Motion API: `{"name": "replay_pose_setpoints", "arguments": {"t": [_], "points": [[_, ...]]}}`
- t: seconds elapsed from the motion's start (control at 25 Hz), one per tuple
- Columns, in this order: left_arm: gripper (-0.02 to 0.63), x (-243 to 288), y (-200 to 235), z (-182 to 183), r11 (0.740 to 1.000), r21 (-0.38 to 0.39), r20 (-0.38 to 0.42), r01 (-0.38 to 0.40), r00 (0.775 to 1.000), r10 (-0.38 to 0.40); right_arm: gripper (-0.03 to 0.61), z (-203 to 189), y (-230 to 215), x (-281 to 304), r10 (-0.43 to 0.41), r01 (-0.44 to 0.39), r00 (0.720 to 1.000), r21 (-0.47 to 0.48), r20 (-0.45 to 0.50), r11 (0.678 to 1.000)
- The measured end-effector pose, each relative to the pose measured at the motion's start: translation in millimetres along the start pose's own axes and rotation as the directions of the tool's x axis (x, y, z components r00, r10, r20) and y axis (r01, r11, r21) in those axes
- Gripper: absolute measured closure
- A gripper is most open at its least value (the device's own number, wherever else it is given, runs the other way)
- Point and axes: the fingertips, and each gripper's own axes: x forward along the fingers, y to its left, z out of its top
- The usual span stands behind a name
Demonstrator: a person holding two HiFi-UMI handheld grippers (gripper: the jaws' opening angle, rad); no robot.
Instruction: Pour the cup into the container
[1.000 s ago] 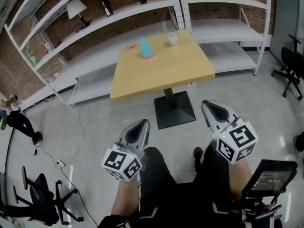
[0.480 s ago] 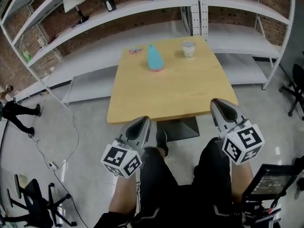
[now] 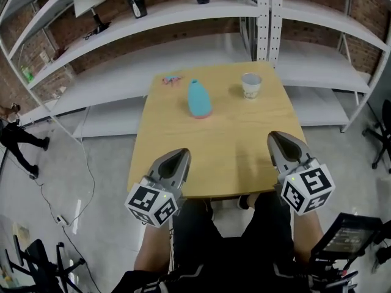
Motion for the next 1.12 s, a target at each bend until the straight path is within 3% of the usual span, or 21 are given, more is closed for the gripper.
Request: {"name": "replay_pose_setpoints", "arguments": {"t": [0.2, 0.36, 0.64, 0.84, 1.0, 1.12], "points": [[0.612, 33, 33, 6, 0.999, 0.041, -0.013, 0.001, 1.000, -0.001, 0.567, 3, -34, 43, -0.010, 0.010, 1.000, 0.015, 0.005, 1.000], [0.612, 54, 59, 16, 0.995, 0.098, -0.019, 0.010, 1.000, -0.008, 0.523, 5, -56, 76, -0.011, 0.011, 1.000, 0.021, -0.003, 1.000], [0.612, 98, 54, 11, 0.980, 0.073, -0.030, 0.186, 0.982, -0.184, 0.353, -3, -82, 131, 0.039, -0.036, 0.997, 0.048, -0.067, 0.998], [0.612, 119, 36, 7, 0.924, 0.098, -0.035, 0.369, 0.930, -0.367, 0.300, -21, -110, 163, 0.016, -0.012, 0.990, 0.027, -0.141, 1.000], [0.612, 129, 24, -5, 0.878, 0.129, -0.059, 0.460, 0.888, -0.456, 0.261, -38, -122, 185, 0.029, -0.021, 0.980, 0.042, -0.199, 0.999], [0.612, 125, 9, -3, 0.825, 0.158, -0.046, 0.542, 0.839, -0.543, 0.220, -48, -126, 201, 0.053, -0.040, 0.974, 0.060, -0.219, 0.997]]}}
